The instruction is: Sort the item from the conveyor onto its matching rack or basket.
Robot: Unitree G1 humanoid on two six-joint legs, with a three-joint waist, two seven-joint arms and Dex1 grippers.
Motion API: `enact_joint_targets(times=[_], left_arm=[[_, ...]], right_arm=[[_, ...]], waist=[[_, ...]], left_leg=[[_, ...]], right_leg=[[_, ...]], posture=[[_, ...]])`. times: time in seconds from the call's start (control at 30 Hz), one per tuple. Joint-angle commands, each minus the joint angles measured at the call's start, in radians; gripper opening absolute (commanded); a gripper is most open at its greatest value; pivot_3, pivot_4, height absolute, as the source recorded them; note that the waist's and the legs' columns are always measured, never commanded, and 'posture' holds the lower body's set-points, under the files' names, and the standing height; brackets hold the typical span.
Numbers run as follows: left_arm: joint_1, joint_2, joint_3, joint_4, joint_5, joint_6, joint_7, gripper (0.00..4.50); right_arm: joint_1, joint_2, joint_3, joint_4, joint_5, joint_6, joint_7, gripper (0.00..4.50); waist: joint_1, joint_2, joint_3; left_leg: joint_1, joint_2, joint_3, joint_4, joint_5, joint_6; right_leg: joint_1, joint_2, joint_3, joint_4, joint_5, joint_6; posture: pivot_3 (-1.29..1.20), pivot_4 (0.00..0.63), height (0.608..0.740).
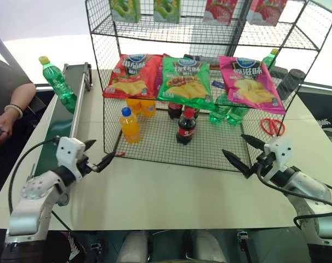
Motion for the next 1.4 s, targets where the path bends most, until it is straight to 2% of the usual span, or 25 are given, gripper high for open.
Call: enact_joint_targets(times=[0.03, 0.2, 0.43, 0.73, 0.93, 1.4], left_arm=[[-0.03, -0.024, 0.128, -0.001, -0.06, -0.003, 0.088, 4.5], [-0.099, -0.082, 0.247, 0.127, 0.006, -0.081, 0.302, 4.5], [-0.099, -0.145, 0.274, 0.12, 0.052, -0.1, 0.47, 4.5], [-0.064, -0.178, 0.247, 0.162, 0.072, -0.176, 0.476, 4.5], [-0.06, -0.179, 0.24, 0.196, 0.088, -0.212, 0.477, 4.5], [-0.087, -0.177, 0.233, 0.237, 0.101, -0.247, 0.484, 4.5]], right_arm=[[-0.01, 0.003, -0.004, -0.037, 0.005, -0.013, -0.002, 4.44], [-0.028, 0.009, 0.027, -0.066, 0.01, 0.01, -0.012, 4.44], [-0.059, 0.028, 0.111, -0.146, 0.031, 0.053, -0.017, 4.44], [-0.028, 0.067, 0.266, -0.279, 0.052, 0.105, 0.001, 4.44], [0.012, 0.059, 0.356, -0.285, 0.013, 0.053, 0.066, 4.44], [0.023, 0.057, 0.417, -0.236, -0.002, -0.045, 0.188, 4.44]], waist=[[0.001, 0.0, 0.0], [0.0, -0.001, -0.001], [0.001, -0.003, -0.001], [0.001, -0.005, -0.002], [0.0, -0.007, -0.003], [0.0, -0.008, -0.004]], left_leg=[[0.0, 0.0, 0.0, 0.0, 0.0, 0.0], [0.0, 0.0, 0.0, 0.0, 0.0, 0.0], [0.0, 0.0, 0.0, 0.0, 0.0, -0.001], [0.0, 0.0, 0.0, 0.0, 0.0, -0.001], [0.0, 0.0, -0.001, 0.0, 0.0, -0.001], [0.0, 0.0, -0.001, 0.0, 0.0, -0.002]], right_leg=[[0.0, 0.0, 0.0, 0.0, 0.0, 0.0], [0.0, 0.0, 0.0, 0.0, 0.0, 0.0], [0.0, 0.0, -0.001, 0.0, 0.0, 0.0], [0.0, 0.0, -0.001, 0.0, 0.0, 0.0], [0.0, 0.0, -0.001, 0.0, 0.0, 0.0], [0.0, 0.0, -0.001, 0.0, 0.0, 0.0]], posture=[[0.0, 0.15, 0.73], [0.0, 0.15, 0.73], [0.0, 0.15, 0.73], [0.0, 0.15, 0.73], [0.0, 0.15, 0.73], [0.0, 0.15, 0.73]])
